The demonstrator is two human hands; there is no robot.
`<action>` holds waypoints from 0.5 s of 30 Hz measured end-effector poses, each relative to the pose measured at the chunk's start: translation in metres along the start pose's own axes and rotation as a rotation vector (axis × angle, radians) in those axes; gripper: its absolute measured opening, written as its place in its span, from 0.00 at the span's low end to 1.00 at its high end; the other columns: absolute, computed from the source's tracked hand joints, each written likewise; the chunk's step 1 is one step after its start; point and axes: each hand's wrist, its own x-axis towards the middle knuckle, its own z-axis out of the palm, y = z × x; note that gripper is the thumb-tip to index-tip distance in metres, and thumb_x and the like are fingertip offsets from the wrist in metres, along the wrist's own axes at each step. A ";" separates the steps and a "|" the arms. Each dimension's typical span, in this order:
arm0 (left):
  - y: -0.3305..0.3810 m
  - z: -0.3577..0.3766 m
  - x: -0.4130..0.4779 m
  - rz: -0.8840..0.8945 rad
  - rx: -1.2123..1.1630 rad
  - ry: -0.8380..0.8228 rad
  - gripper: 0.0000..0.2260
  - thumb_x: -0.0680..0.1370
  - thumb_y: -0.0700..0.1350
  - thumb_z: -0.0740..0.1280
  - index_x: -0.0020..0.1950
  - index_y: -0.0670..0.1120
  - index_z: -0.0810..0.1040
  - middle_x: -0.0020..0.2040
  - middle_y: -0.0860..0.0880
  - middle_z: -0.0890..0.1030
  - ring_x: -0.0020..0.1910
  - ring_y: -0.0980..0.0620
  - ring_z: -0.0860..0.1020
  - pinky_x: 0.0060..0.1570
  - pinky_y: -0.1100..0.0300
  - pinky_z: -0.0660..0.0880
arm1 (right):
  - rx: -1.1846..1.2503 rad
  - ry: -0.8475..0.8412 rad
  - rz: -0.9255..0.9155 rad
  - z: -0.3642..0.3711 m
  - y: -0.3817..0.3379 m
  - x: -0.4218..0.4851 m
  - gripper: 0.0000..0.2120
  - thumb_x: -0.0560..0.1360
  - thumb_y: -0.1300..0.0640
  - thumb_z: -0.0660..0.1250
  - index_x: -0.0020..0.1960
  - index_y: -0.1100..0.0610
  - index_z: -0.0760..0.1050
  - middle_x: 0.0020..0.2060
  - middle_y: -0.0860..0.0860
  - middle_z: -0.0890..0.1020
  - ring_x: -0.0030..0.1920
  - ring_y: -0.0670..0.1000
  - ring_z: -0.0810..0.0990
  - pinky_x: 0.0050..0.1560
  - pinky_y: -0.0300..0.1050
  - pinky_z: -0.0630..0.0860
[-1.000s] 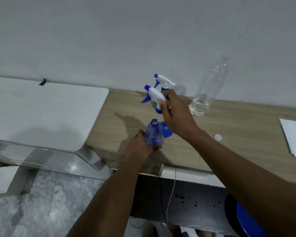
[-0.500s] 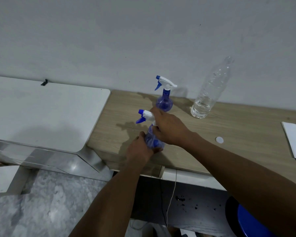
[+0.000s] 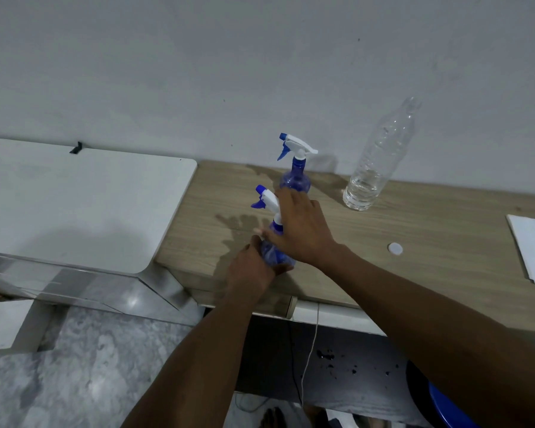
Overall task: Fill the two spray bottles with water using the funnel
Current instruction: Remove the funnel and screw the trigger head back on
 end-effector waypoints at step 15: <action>-0.006 0.003 0.004 0.006 0.008 0.017 0.37 0.63 0.68 0.76 0.65 0.54 0.68 0.57 0.52 0.79 0.54 0.50 0.79 0.56 0.52 0.76 | 0.108 -0.043 0.027 0.000 -0.001 -0.001 0.23 0.72 0.55 0.73 0.62 0.59 0.69 0.53 0.55 0.77 0.47 0.52 0.75 0.47 0.48 0.69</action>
